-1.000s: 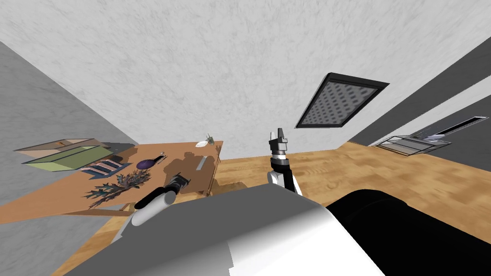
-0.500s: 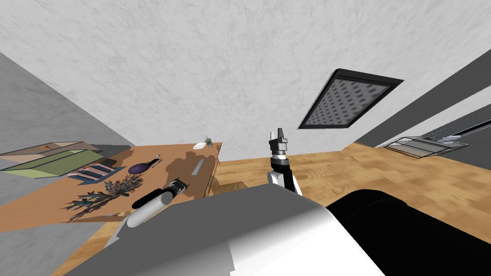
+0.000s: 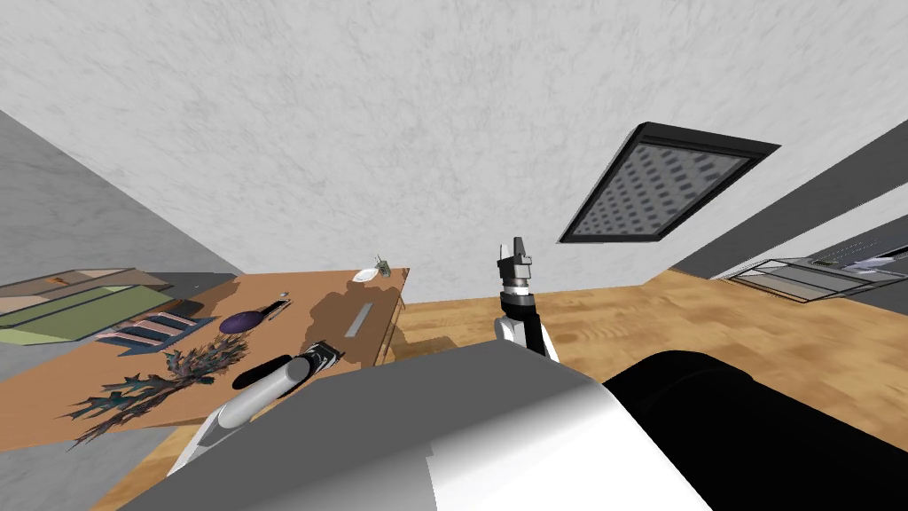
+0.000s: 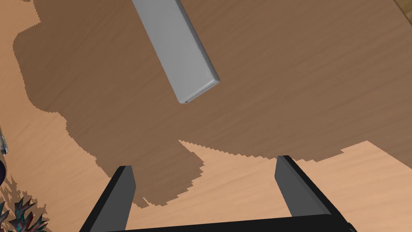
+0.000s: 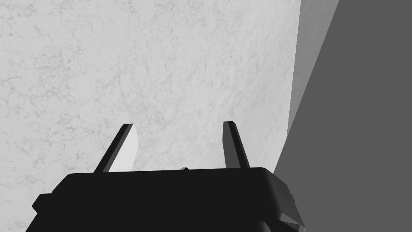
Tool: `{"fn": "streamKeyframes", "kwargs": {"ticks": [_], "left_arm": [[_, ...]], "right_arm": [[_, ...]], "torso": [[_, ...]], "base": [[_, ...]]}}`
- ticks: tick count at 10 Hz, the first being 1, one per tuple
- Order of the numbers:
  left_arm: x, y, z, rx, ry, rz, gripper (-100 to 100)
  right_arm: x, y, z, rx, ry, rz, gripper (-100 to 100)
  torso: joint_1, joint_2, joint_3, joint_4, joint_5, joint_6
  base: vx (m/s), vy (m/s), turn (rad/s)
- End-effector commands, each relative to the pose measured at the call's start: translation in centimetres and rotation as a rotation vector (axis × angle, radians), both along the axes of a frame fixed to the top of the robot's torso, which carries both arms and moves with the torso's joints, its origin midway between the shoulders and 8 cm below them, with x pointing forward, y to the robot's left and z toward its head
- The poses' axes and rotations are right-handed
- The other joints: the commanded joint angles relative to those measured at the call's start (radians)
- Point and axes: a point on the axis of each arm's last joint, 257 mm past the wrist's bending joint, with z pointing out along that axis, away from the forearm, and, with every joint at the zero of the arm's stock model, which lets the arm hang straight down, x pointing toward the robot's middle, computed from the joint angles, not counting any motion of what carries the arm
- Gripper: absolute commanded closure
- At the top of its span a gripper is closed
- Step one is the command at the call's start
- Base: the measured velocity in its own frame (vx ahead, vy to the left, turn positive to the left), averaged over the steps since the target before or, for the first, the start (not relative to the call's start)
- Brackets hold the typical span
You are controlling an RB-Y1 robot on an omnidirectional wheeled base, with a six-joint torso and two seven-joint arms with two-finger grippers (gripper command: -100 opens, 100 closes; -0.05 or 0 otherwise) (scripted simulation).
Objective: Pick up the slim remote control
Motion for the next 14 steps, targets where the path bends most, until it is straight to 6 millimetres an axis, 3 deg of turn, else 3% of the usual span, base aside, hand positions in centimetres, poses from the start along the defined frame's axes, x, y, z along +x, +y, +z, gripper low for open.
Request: {"fn": "streamKeyframes", "kwargs": {"ticks": [1, 10, 14], "left_arm": [[-1.4, 0.9, -1.0, -0.033, 0.052, 0.035, -100], [-7.4, 2.7, -3.7, -0.157, 0.257, 0.146, -100], [-11.5, 3.4, -4.8, -0.226, 0.377, 0.222, -100]], "right_arm": [[0.0, 0.0, 0.0, 0.0, 0.0, 0.0, 0], [0.0, 0.0, 0.0, 0.0, 0.0, 0.0, 0], [0.0, 0.0, 0.0, 0.0, 0.0, 0.0, 0]], "torso": [[0.0, 0.0, 0.0, 0.0, 0.0, 0.0], [0.0, -0.001, 0.0, 0.0, 0.0, 0.0], [0.001, -0.002, -0.001, -0.001, 0.0, 0.0]], "base": [[0.174, -0.036, 0.035], [0.173, -0.026, 0.036], [0.197, -0.026, 0.042]]}}
